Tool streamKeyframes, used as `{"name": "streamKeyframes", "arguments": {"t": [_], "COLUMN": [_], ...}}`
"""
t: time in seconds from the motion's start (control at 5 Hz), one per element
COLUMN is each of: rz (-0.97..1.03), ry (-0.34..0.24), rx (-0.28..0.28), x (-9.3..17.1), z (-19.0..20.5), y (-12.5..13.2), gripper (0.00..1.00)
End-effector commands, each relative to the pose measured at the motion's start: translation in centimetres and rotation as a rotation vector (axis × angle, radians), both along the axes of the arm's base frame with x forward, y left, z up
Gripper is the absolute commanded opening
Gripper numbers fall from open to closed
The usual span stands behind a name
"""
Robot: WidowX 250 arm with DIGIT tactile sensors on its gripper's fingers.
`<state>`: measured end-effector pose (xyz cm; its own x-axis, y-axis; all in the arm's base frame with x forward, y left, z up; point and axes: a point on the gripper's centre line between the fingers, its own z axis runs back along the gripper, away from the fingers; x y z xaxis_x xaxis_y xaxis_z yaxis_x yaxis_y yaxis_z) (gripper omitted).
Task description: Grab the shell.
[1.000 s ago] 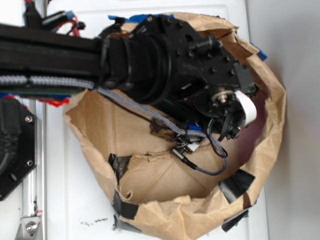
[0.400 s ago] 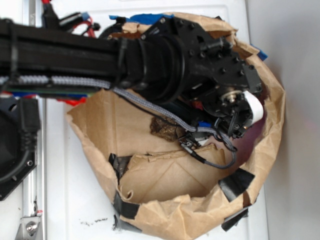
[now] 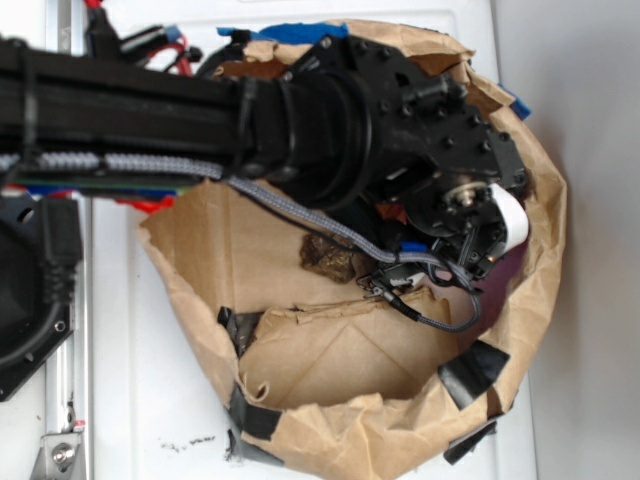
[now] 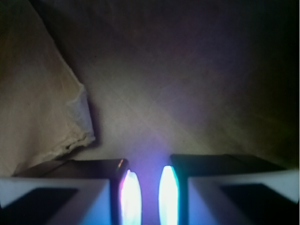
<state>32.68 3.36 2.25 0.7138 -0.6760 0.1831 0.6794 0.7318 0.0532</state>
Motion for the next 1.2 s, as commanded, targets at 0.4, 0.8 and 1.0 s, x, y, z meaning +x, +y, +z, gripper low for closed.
{"name": "streamKeyframes", "arguments": {"t": [0.4,0.8,1.0], "rz": [-0.095,-0.173,-0.167], "ry": [-0.001,-0.029,-0.029], "rx": [-0.167,-0.243,-0.246], "x": [-3.0,-4.5,-4.2], "z": [6.8,9.8,9.8], "y": [-1.7,-3.2,-3.5], "gripper": [0.0,0.0,0.0]}}
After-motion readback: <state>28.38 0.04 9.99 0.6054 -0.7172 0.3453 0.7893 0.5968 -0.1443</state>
